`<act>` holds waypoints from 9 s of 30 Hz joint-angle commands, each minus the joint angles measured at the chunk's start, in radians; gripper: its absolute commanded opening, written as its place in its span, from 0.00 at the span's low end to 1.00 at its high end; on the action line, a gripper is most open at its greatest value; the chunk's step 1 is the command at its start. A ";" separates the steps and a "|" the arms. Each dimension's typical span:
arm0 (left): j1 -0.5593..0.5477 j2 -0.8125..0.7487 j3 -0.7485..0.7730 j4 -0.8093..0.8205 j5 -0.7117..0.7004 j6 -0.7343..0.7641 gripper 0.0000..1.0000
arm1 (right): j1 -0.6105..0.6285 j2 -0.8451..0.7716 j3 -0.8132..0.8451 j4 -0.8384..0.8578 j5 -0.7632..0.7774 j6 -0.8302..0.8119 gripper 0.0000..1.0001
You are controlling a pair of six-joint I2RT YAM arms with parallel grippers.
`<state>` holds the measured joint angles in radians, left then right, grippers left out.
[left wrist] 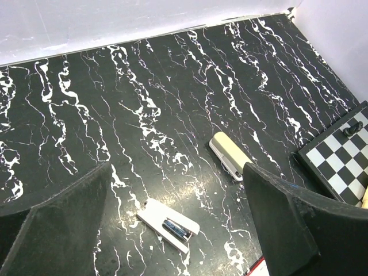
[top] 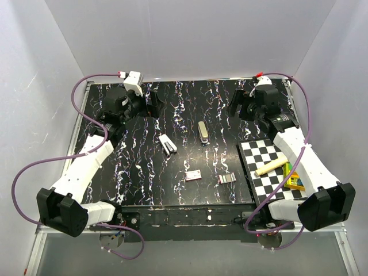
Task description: Unload the staples from the stapler
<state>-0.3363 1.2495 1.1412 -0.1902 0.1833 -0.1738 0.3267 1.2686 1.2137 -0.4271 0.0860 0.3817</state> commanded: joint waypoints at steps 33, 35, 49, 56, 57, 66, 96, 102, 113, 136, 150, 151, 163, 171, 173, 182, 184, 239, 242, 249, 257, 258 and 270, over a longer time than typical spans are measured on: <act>-0.170 0.065 0.031 -0.112 0.055 0.200 0.98 | 0.239 -0.068 0.023 -0.088 -0.063 -0.147 0.85; -0.175 0.079 0.043 -0.124 0.030 0.191 0.98 | 0.261 -0.017 0.041 -0.114 -0.052 -0.147 0.83; -0.230 0.047 0.052 -0.147 -0.119 0.151 0.98 | 0.295 0.394 0.242 -0.176 0.161 -0.164 0.68; -0.247 0.004 0.049 -0.149 -0.146 0.143 0.98 | 0.293 0.540 0.354 -0.183 0.124 -0.158 0.68; -0.248 -0.002 0.046 -0.149 -0.156 0.139 0.98 | 0.295 0.558 0.372 -0.194 0.124 -0.155 0.68; -0.267 -0.050 0.029 -0.141 -0.260 0.128 0.98 | 0.293 0.679 0.458 -0.240 0.146 -0.135 0.66; -0.273 -0.108 0.020 -0.130 -0.269 0.122 0.98 | 0.293 0.864 0.563 -0.298 0.109 -0.139 0.57; -0.274 -0.107 0.019 -0.130 -0.274 0.123 0.98 | 0.293 0.874 0.573 -0.308 0.124 -0.150 0.44; -0.280 -0.110 0.017 -0.132 -0.286 0.128 0.98 | 0.293 0.832 0.595 -0.360 0.164 -0.197 0.15; -0.282 -0.231 0.020 -0.133 0.111 0.238 0.98 | 0.412 0.606 0.511 -0.334 -0.201 -0.802 0.19; -0.282 -0.403 0.031 -0.250 0.338 0.323 0.98 | 0.558 0.643 0.599 -0.487 -0.448 -1.154 0.21; -0.280 -0.409 0.034 -0.262 0.352 0.313 0.98 | 0.572 0.655 0.610 -0.493 -0.450 -1.178 0.22; -0.282 -0.525 -0.009 -0.307 0.533 0.209 0.98 | 0.692 0.818 0.688 -0.500 -0.423 -1.232 0.22; -0.282 -0.552 -0.001 -0.337 0.634 0.203 0.98 | 0.698 0.859 0.685 -0.453 -0.414 -1.192 0.22; -0.282 -0.547 -0.001 -0.348 0.628 0.206 0.98 | 0.699 0.871 0.692 -0.449 -0.411 -1.184 0.22; -0.282 -0.535 -0.020 -0.345 0.608 0.200 0.98 | 0.699 0.911 0.669 -0.361 -0.355 -1.118 0.22; -0.282 -0.530 -0.021 -0.345 0.607 0.200 0.98 | 0.699 0.910 0.653 -0.349 -0.336 -1.118 0.22; -0.282 -0.254 0.029 -0.410 0.427 0.367 0.98 | 0.279 0.140 0.122 -0.038 -0.054 -0.457 0.96; -0.282 -0.174 0.026 -0.419 0.397 0.418 0.98 | 0.275 0.080 0.027 0.071 -0.077 -0.434 0.96; -0.285 -0.036 -0.001 -0.414 0.243 0.537 0.98 | 0.276 0.077 -0.008 0.027 -0.184 -0.356 0.93; -0.287 0.113 -0.037 -0.397 0.113 0.715 0.98 | 0.310 0.060 -0.031 0.005 -0.209 -0.340 0.91; -0.287 0.119 -0.047 -0.391 0.119 0.727 0.98 | 0.314 0.058 -0.031 0.002 -0.203 -0.343 0.91; -0.287 0.126 -0.162 -0.324 0.199 0.806 0.95 | 0.342 0.077 -0.026 -0.018 -0.219 -0.342 0.89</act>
<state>-0.6174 1.3911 0.9966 -0.5510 0.3519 0.5919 0.6563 1.3617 1.1702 -0.4461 -0.1154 0.0299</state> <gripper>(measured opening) 0.966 0.896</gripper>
